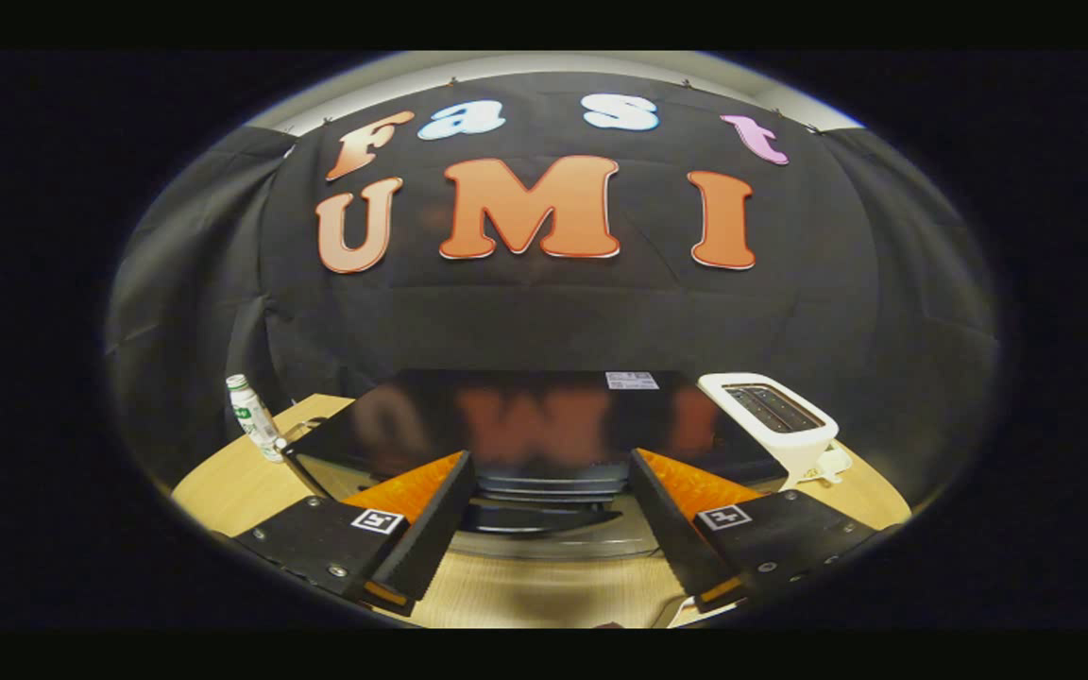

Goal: Open the toaster oven, put the food inside, and close the toaster oven door.

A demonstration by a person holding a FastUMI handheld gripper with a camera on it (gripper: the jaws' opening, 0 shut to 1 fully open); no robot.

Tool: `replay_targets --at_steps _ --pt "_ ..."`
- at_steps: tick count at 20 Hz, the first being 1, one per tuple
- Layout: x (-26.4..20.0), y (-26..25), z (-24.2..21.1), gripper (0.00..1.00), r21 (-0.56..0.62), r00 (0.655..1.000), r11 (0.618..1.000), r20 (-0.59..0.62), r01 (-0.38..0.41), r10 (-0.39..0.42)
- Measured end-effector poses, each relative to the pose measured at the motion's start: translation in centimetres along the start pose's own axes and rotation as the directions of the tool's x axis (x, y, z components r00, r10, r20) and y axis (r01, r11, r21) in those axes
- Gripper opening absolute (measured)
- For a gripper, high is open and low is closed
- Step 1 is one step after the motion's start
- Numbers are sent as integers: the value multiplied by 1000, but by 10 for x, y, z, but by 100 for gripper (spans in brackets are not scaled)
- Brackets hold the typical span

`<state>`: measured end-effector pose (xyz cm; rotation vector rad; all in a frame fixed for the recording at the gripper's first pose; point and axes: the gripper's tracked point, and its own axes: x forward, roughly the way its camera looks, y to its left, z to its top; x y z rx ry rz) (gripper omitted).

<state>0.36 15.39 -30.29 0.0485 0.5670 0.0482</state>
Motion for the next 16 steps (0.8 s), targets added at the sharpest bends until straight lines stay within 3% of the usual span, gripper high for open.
replay_targets --at_steps 5,10,14,16 --pt "-19 5 -8 83 10 999 999 -3 -32 32" --pt "-42 17 -21 82 27 992 994 -64 -107 108" --pt "-74 38 -104 81 150 928 977 -319 -152 193" --pt "-74 37 -120 80 159 916 977 -354 -140 189"
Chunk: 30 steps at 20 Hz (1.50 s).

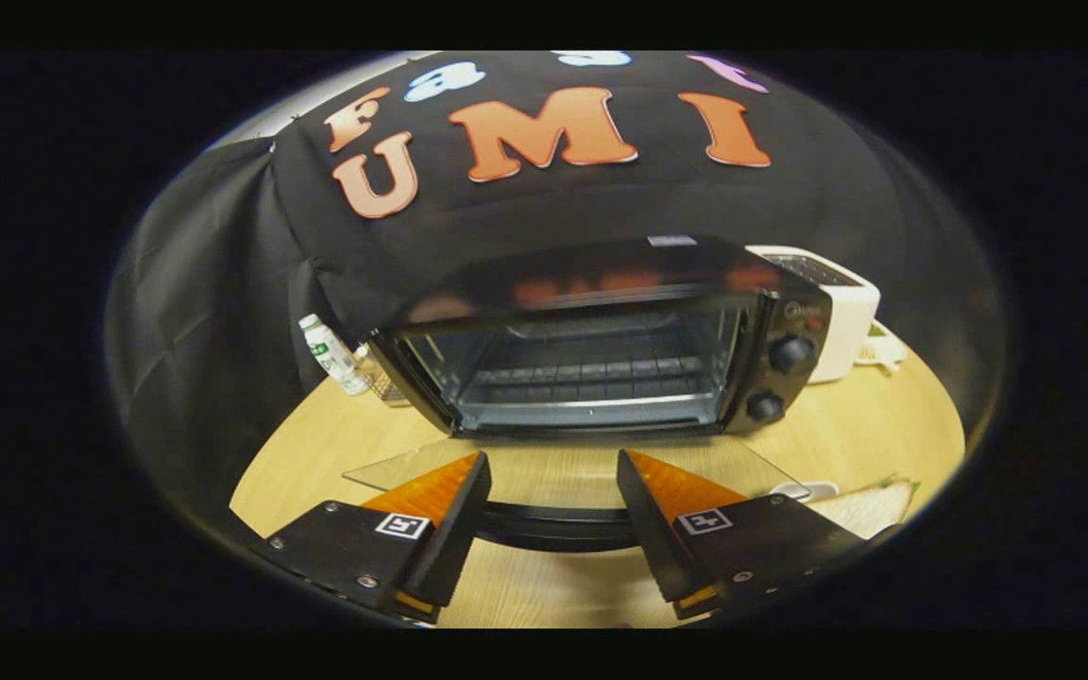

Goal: Open the toaster oven, put the food inside, and close the toaster oven door.

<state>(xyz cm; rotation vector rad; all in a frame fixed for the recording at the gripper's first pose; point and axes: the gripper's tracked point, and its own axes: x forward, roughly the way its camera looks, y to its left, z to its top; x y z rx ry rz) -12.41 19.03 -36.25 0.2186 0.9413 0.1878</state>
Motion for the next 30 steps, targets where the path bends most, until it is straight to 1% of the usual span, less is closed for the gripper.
replay_targets --at_steps 4,7,10,12,14,16,19,22,24,27,30 --pt "8 -3 -19 78 -98 999 995 -12 33 -34" --pt "20 -7 -39 78 -105 996 993 -70 56 -64" --pt "28 -10 -68 78 -132 985 990 -151 59 -79" --pt "29 -10 -63 78 -173 991 983 -113 55 -75" --pt "23 -9 -65 78 -174 989 984 -137 33 -57" --pt "13 -6 -61 80 -123 990 992 -143 -7 -11" --pt "-6 -25 -42 81 -142 994 990 -105 -5 -10" --pt "-31 -41 -16 86 -147 999 989 -47 -2 -5" --pt "-49 -59 -1 92 -131 1000 991 -21 12 -15" --pt "-76 -97 23 93 -91 999 995 23 48 -46" --pt "-98 -140 29 97 -53 995 994 22 94 -93"
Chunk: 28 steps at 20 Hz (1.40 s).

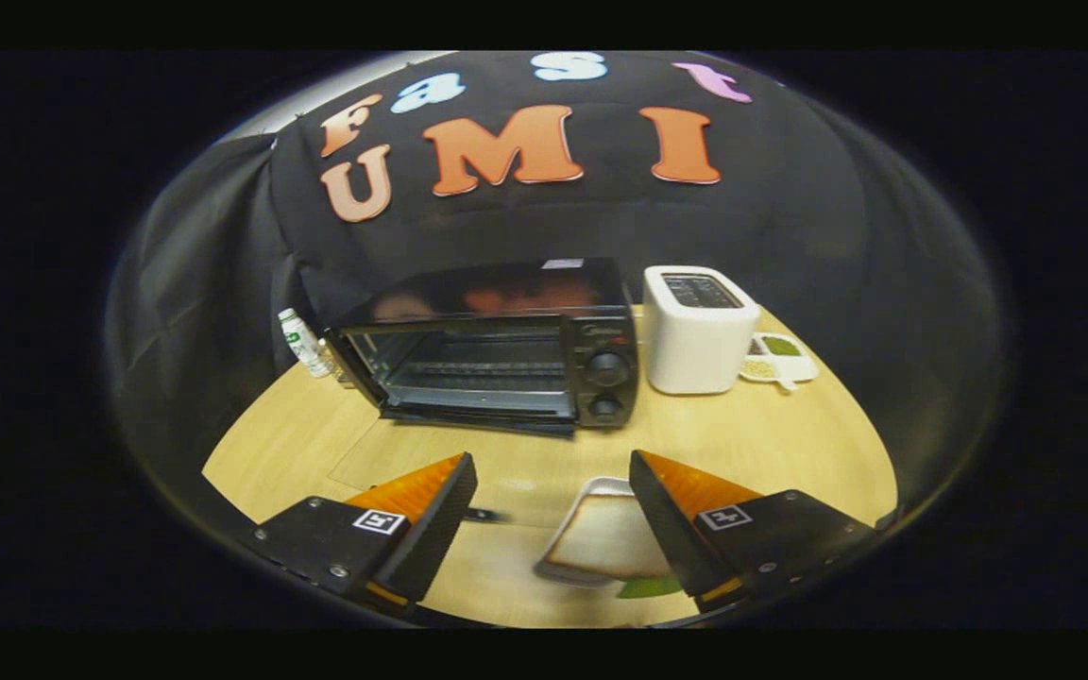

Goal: Open the toaster oven, put the food inside, and close the toaster oven door.

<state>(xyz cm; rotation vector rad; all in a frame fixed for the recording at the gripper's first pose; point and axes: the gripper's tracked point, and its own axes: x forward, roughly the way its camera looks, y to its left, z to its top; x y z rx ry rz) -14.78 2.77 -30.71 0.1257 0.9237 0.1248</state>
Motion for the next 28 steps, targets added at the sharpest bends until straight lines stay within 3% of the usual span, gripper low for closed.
replay_targets --at_steps 4,8,14,20,21,23,24,26,28 --pt "-6 -57 -14 98 7 997 997 -19 74 -74" --pt "4 -78 -46 99 73 992 994 -96 84 -76" --pt "30 -67 -94 99 190 978 981 -210 34 7" --pt "44 -50 -112 98 311 959 950 -271 10 79" --pt "48 -47 -113 96 327 958 945 -272 5 88" --pt "47 -39 -113 81 347 954 938 -281 -3 107" --pt "46 -36 -113 66 351 951 937 -290 -3 112" --pt "44 -33 -111 51 346 946 938 -301 -7 118" --pt "41 -36 -108 46 323 947 946 -306 1 103"
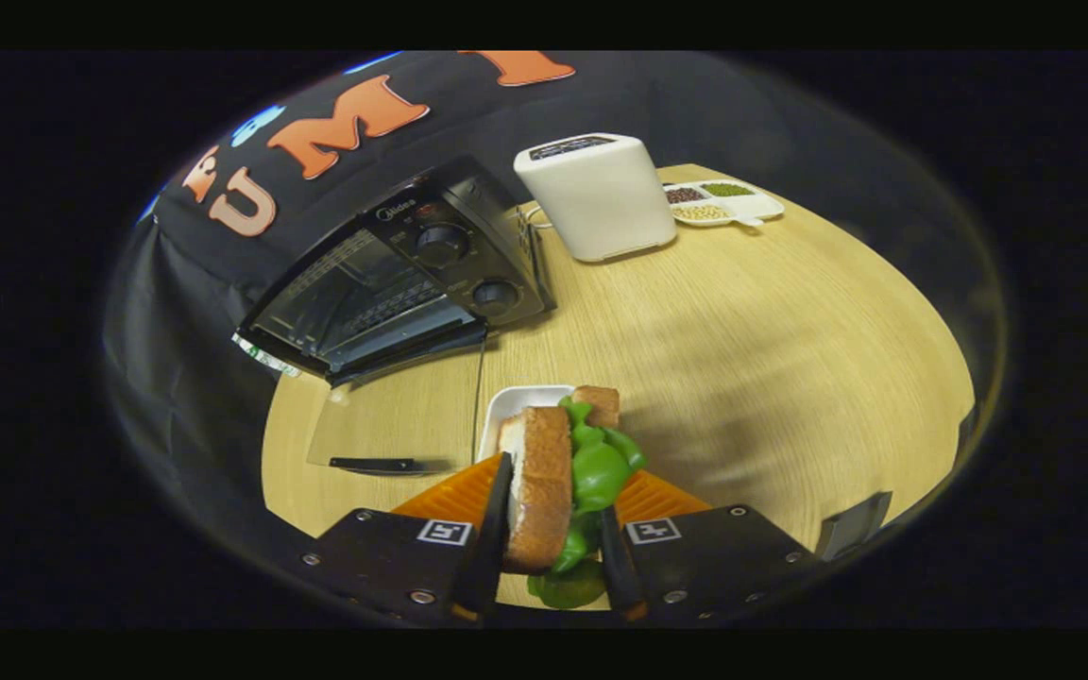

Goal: Open the toaster oven, put the food inside, and close the toaster oven door.

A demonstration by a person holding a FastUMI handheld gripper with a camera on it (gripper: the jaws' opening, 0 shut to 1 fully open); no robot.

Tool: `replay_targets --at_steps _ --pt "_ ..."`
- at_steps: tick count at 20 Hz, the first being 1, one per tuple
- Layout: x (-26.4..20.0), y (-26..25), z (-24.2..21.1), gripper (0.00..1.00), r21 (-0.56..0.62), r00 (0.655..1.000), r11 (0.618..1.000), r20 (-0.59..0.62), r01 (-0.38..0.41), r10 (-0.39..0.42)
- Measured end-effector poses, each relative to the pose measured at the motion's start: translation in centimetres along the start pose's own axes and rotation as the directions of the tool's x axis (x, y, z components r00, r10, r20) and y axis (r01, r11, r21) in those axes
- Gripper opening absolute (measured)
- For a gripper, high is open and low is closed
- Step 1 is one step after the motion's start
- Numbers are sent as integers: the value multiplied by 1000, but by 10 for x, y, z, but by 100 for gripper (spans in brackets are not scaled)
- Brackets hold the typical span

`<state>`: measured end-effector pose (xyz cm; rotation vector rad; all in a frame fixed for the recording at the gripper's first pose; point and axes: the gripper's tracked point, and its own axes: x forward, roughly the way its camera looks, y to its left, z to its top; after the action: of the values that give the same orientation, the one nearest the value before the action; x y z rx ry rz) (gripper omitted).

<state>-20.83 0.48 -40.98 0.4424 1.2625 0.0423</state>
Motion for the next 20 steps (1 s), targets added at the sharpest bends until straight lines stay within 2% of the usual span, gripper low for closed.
replay_targets --at_steps 2,5,11,15,20 --pt "-5 -4 6 40 9 1000 1000 11 26 -26" --pt "-14 -3 12 37 -10 999 999 20 40 -40" --pt "-33 13 40 37 -19 996 999 82 30 -28" --pt "-45 42 57 37 -11 992 999 121 -36 37" --pt "-40 96 73 37 15 975 986 150 -167 163"
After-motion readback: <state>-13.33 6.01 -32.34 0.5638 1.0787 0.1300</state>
